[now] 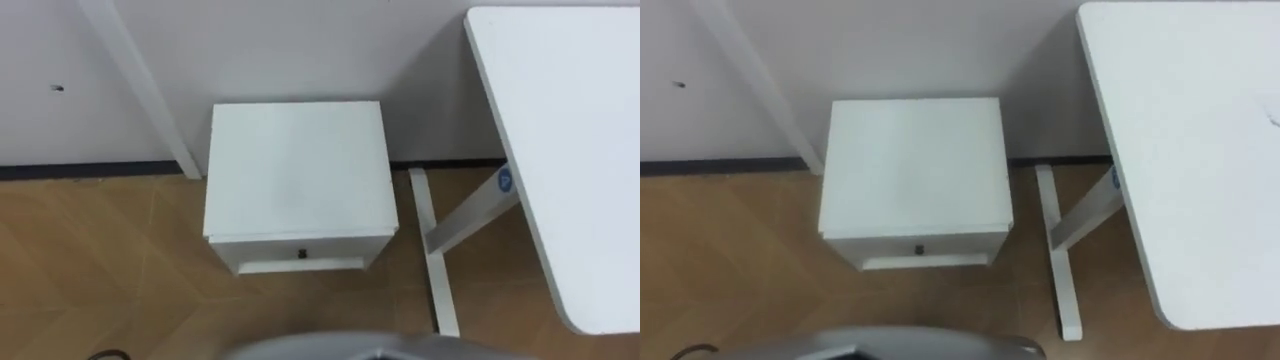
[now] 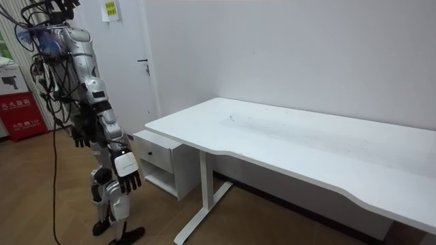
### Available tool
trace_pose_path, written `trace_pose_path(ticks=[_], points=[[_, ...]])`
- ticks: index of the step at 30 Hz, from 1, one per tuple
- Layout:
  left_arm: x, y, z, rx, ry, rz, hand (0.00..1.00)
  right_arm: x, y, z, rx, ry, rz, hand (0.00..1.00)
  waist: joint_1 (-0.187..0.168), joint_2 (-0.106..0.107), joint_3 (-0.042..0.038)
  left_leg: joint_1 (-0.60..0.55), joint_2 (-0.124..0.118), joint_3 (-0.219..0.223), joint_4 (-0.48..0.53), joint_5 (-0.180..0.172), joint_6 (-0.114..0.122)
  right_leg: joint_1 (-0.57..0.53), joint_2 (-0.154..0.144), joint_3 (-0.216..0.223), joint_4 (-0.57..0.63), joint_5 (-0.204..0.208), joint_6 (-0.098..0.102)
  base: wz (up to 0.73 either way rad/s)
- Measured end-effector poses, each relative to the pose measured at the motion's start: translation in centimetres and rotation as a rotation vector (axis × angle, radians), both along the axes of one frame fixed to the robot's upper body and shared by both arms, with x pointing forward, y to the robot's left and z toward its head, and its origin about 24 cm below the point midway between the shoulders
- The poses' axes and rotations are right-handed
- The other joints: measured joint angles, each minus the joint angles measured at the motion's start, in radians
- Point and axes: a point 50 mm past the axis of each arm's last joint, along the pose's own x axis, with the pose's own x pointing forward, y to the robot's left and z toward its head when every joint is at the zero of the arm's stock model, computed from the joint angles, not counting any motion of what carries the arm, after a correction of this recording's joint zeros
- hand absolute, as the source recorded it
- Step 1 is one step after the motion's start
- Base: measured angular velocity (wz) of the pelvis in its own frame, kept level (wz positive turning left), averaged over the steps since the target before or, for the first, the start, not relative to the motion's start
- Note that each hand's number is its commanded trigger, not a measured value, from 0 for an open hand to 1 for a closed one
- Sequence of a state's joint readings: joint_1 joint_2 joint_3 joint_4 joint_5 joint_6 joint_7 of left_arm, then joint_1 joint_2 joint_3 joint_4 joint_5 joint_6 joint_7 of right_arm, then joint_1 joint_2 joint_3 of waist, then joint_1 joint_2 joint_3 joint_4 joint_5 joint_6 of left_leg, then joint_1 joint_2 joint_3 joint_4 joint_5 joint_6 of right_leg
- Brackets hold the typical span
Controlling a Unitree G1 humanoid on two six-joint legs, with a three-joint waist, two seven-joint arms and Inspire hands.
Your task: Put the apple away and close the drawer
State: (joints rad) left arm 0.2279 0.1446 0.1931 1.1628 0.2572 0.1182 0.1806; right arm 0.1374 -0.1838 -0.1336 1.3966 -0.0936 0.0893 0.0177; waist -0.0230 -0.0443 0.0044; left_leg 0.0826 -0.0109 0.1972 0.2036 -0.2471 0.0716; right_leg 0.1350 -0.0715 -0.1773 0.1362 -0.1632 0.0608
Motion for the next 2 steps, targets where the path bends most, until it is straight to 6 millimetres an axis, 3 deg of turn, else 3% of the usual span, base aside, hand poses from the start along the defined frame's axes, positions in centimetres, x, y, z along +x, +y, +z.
trace_pose_path(ticks=[2], points=[[-0.21, -0.48, -0.15, -0.014, 0.008, 0.005, 0.0, -0.11, 0.06, -0.01, 0.013, 0.01, 0.001, 0.0, 0.001, 0.001, 0.0008, 0.001, 0.0, -0.002, -0.005, -0.002, -0.004, -0.002, 0.001, -0.004, 0.001, -0.001, 0.0, 0.0]])
